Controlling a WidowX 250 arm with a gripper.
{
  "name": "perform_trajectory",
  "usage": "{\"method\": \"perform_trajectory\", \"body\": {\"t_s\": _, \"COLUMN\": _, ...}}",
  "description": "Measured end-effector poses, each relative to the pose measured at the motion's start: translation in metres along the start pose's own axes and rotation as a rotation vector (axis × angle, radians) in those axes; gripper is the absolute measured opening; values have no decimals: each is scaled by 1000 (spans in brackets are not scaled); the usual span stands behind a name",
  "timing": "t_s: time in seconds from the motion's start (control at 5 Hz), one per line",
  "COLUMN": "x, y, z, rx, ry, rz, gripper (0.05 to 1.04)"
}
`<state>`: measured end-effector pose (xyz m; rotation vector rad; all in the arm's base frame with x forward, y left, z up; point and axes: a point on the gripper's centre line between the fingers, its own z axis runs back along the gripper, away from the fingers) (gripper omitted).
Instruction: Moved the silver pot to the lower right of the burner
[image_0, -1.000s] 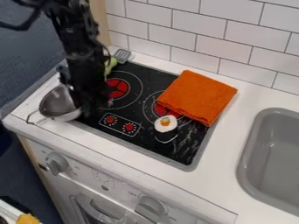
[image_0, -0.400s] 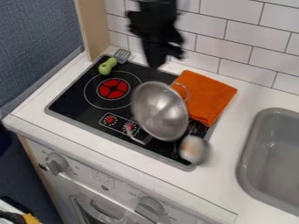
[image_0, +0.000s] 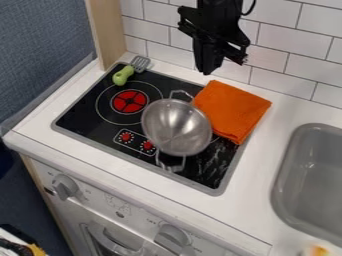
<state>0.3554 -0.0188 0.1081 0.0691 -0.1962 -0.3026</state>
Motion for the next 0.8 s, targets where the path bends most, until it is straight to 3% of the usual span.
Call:
{"method": "perform_trajectory", "body": {"t_s": 0.2, "x": -12, "y": 10, "z": -11, "rx": -7, "ry": 40, "rz": 86, "gripper": 70}}
{"method": "perform_trajectory", "body": {"t_s": 0.4, "x": -30, "y": 12, "z": -24, "rx": -9, "ry": 80, "rz": 132, "gripper": 212}}
{"method": "perform_trajectory", "body": {"t_s": 0.6, "x": -38, "y": 15, "z": -20, "rx": 3, "ry": 65, "rz": 138, "gripper": 461}}
{"method": "perform_trajectory", "body": {"t_s": 0.8, "x": -38, "y": 15, "z": -19, "rx": 5, "ry": 62, "rz": 137, "gripper": 769}}
